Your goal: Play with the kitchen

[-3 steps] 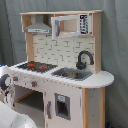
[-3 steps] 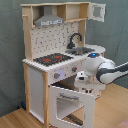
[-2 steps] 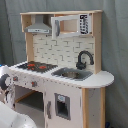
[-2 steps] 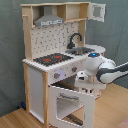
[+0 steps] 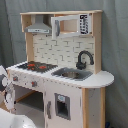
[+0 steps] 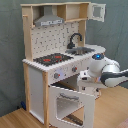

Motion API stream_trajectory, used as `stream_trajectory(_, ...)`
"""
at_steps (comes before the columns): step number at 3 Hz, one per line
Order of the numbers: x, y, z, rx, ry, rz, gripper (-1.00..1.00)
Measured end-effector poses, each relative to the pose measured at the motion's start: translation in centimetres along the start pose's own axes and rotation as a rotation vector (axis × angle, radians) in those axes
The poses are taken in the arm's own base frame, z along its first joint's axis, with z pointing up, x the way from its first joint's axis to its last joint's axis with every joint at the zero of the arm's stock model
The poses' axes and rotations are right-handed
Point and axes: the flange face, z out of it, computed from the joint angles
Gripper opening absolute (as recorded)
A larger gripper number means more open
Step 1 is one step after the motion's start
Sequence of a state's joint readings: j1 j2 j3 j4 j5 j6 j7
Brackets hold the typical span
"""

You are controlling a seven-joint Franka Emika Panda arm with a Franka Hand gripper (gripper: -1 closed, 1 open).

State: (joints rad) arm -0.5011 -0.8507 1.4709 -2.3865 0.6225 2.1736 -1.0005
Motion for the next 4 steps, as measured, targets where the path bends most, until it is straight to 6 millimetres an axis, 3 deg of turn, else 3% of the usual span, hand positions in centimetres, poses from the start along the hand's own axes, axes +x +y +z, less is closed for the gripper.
stream_trajectory(4, -1.5, 1.1, -2.5, -0.391, -0.319, -0.146, 1.0)
